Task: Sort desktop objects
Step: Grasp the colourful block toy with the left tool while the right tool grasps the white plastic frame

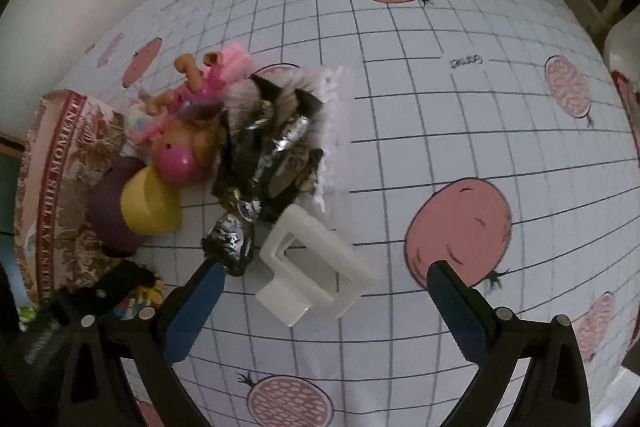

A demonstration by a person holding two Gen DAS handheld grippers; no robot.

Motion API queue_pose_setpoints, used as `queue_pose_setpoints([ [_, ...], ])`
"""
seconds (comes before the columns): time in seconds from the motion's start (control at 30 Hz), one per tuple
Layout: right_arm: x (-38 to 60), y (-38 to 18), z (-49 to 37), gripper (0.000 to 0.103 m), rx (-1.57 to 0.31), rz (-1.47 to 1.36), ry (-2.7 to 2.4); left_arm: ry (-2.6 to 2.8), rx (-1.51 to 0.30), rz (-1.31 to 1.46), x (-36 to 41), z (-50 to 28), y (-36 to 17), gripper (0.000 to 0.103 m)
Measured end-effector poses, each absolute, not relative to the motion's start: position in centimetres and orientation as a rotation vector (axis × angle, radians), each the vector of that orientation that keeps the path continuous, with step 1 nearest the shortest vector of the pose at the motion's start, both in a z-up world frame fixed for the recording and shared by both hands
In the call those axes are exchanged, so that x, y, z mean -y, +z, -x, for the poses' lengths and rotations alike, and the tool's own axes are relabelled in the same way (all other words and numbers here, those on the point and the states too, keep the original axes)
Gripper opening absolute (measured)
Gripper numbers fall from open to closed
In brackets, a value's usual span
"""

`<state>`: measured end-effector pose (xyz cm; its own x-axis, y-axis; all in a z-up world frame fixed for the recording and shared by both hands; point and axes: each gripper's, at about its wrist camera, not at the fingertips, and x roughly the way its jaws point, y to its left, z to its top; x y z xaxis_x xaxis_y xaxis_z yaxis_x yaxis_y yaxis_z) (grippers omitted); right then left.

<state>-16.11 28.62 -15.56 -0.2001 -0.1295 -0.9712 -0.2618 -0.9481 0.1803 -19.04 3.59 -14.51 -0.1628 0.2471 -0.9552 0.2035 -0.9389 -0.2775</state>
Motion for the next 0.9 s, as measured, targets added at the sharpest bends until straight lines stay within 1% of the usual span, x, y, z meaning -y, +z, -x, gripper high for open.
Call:
queue_pose_setpoints([
  [0.1, -28.4, -15.6, 16.0, 0.101, -0.47, 1.938, 2.323, 2.31, 0.513, 2.016, -3.9, 18.8, -14.6, 0.088],
  [0.17, -28.1, -15.4, 16.1, 0.094, -0.486, 1.947, 2.329, 2.327, 0.477, 2.006, -4.2, 18.6, -14.4, 0.088],
  [0.2, -28.2, -15.5, 16.2, 0.093, -0.49, 1.954, 2.331, 2.334, 0.456, 2.006, -4.4, 18.5, -14.4, 0.088],
  [0.3, -28.1, -15.4, 16.1, 0.091, -0.475, 1.965, 2.333, 2.349, 0.397, 1.991, -4.9, 18.3, -14.1, 0.08],
  [0.4, -27.5, -15.8, 16.1, 0.086, -0.475, 1.981, 2.326, 2.352, 0.357, 1.987, -5.1, 18.1, -13.8, 0.074],
  [0.43, -27.4, -15.9, 16.1, 0.084, -0.463, 1.99, 2.319, 2.354, 0.35, 1.984, -5.1, 18.1, -13.7, 0.071],
  [0.53, -27.0, -15.9, 16.1, 0.083, -0.403, 1.994, 2.314, 2.36, 0.323, 1.979, -4.5, 17.7, -13.9, 0.063],
  [0.6, -26.6, -15.9, 16.1, 0.083, -0.365, 1.997, 2.311, 2.344, 0.327, 1.969, -4.1, 17.6, -13.8, 0.061],
  [0.7, -26.2, -15.7, 16.0, 0.075, -0.281, 1.992, 2.298, 2.325, 0.312, 1.962, -3.9, 17.5, -13.6, 0.058],
  [0.77, -26.1, -15.6, 15.9, 0.066, -0.251, 1.985, 2.29, 2.332, 0.287, 1.958, -3.8, 17.3, -13.6, 0.056],
  [0.9, -26.8, -15.3, 15.4, 0.059, -0.251, 1.968, 2.281, 2.322, 0.3, 1.952, -3.3, 17.0, -13.5, 0.047],
])
